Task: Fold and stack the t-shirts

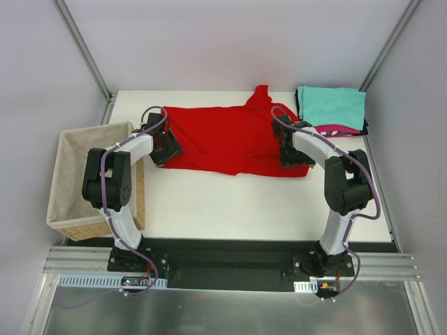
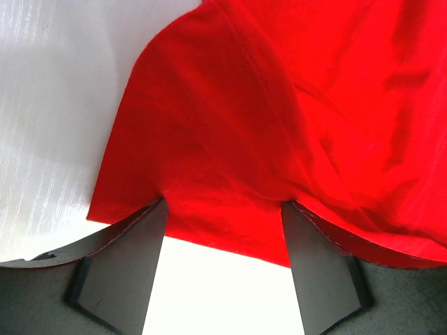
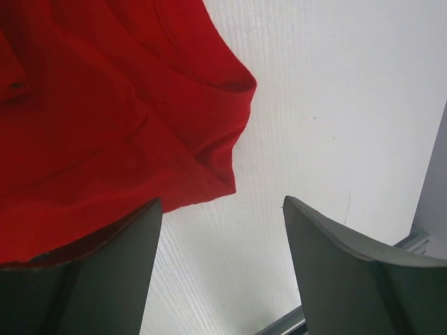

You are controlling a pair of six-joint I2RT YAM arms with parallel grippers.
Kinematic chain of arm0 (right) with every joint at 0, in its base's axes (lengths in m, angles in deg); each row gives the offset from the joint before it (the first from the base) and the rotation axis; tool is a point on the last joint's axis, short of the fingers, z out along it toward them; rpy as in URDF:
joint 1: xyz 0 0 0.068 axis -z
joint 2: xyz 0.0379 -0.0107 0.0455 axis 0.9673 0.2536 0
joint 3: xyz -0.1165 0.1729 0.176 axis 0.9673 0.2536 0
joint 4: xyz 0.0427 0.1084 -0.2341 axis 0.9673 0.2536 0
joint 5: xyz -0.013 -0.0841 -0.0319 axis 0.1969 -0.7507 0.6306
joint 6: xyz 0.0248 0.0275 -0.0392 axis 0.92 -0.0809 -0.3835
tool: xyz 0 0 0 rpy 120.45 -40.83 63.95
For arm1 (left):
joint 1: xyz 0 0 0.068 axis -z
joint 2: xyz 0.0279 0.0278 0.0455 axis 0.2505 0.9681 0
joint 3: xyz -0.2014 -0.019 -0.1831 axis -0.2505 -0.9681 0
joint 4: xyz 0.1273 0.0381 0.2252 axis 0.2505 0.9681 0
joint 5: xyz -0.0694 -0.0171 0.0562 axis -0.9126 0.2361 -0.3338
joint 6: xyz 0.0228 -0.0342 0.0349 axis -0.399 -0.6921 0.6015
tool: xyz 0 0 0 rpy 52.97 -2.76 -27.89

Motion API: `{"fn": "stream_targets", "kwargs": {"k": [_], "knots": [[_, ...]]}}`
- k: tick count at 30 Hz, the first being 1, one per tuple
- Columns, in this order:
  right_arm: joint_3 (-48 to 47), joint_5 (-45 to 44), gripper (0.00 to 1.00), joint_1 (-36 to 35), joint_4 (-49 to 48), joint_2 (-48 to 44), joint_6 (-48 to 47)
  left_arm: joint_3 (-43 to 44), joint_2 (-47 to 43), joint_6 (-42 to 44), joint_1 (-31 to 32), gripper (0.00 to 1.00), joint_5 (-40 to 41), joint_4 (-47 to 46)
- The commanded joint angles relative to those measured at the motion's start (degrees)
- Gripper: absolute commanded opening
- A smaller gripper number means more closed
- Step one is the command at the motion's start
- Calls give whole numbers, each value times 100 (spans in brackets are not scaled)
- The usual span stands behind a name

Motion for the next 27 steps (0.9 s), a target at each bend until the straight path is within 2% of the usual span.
{"fn": "stream_targets", "kwargs": {"k": [1, 4, 11, 15, 27], "knots": [[-78, 200, 71, -4, -5, 113, -8, -174, 138, -25, -87, 67, 31, 124], [-87, 419, 61, -12, -40, 165, -70, -183, 120, -25, -96, 67, 31, 124], [-43, 1114, 50, 67, -251, 192, -175, -192, 77, -25, -105, 67, 49, 124], [255, 1623, 50, 269, -514, 26, -228, -210, 50, -16, -131, 67, 58, 124], [686, 2186, 55, 875, -1042, -740, -386, -183, 41, -7, -131, 67, 49, 124]]}}
